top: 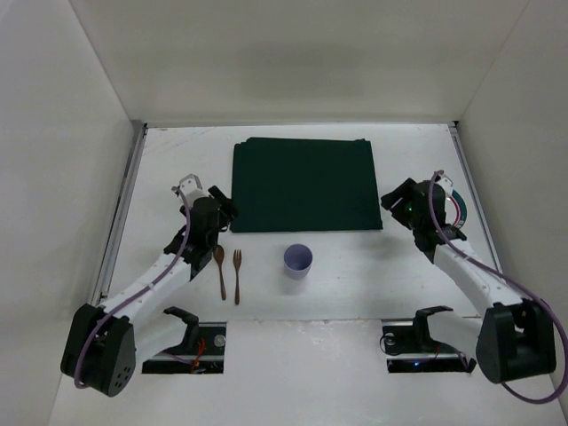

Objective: Set the dinner table for one person

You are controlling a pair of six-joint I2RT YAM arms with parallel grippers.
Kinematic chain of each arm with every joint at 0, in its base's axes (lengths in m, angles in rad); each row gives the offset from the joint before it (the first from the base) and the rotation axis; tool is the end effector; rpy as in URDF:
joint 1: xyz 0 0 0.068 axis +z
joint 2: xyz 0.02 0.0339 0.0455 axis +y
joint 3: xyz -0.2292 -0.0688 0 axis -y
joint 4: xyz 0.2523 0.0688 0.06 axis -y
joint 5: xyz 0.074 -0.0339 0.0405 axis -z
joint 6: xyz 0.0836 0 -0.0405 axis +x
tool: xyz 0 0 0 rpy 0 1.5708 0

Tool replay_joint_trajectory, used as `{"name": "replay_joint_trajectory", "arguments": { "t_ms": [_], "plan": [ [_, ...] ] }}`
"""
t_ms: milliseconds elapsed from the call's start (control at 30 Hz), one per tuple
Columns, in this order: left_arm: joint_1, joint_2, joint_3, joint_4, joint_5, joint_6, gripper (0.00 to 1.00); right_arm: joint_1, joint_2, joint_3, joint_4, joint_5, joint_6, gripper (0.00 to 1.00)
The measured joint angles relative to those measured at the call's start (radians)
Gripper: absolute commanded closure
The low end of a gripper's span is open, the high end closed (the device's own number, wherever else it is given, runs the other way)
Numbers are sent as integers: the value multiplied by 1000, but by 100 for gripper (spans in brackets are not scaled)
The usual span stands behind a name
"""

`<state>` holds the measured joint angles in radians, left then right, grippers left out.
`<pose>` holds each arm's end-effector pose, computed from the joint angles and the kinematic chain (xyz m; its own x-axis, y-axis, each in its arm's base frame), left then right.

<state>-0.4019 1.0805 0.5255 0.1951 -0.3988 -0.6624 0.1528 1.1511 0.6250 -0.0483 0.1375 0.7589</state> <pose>0.2883 -0.0873 0.1806 -0.2716 -0.5004 -0.8221 -0.1788 0.8656 -0.4678 0.3047 0.0353 0.1628 -0.4151 0.6257 -0.6604 0.3426 0.7800 0.5237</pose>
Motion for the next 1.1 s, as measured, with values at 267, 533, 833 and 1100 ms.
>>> {"name": "replay_joint_trajectory", "arguments": {
  "t_ms": [267, 533, 833, 1100],
  "plan": [
    [-114, -97, -92, 116, -10, 23, 47, -138, -150, -55, -32, 124, 53, 36],
    [-207, -97, -156, 234, -9, 61, 47, -380, -85, -117, -41, 173, 164, 39],
    [-207, -95, -158, 270, -10, 63, 47, -540, 86, -129, 42, 110, 211, 49],
    [-205, -71, -158, 282, -9, 63, 46, -557, 184, -130, 124, 25, 215, 61]
  ]
}}
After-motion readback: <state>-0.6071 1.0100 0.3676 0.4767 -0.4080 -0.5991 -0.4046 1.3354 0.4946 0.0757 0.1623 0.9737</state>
